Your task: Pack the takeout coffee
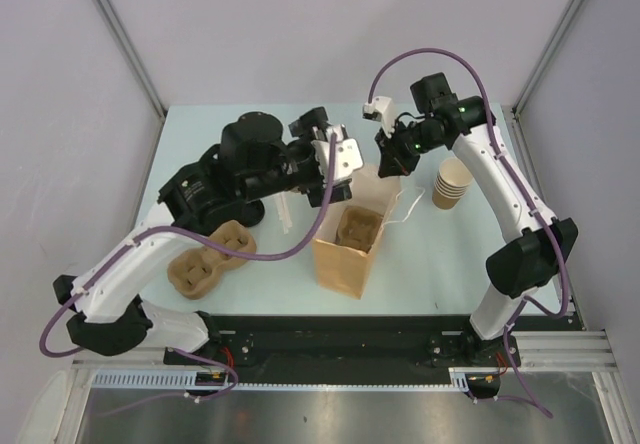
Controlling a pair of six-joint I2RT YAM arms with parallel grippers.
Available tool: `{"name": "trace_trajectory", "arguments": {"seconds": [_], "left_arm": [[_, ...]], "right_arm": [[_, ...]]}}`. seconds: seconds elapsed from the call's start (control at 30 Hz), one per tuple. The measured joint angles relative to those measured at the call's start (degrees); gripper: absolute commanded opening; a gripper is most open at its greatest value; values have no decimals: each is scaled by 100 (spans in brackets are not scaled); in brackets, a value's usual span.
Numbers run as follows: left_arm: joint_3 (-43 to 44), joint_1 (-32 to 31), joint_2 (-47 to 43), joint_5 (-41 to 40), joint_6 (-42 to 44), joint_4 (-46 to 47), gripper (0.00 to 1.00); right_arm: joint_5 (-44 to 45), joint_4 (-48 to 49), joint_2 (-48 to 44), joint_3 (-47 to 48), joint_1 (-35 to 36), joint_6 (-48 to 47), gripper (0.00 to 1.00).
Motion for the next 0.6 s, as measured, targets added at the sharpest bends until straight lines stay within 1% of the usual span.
{"name": "trace_trajectory", "arguments": {"seconds": [0.13, 0.17, 0.3, 0.43, 0.6], "left_arm": [[-4, 356, -227, 251, -415, -7, 96], [-28, 588, -330, 315, -529, 9, 96], [-280, 1145, -804, 446, -835, 15, 97], [-498, 1902, -1182, 721, -1174, 4, 98], [-855, 2747, -1320, 1069, -1495, 7, 99]], "right_arm": [[-2, -105, -39, 0, 7, -2, 0], [0, -122, -68, 0, 13, 2, 0], [15, -164, -319, 0, 83, 42, 0], [96, -120, -780, -90, 282, 129, 0], [365, 72, -1561, -612, 614, 319, 0]]}}
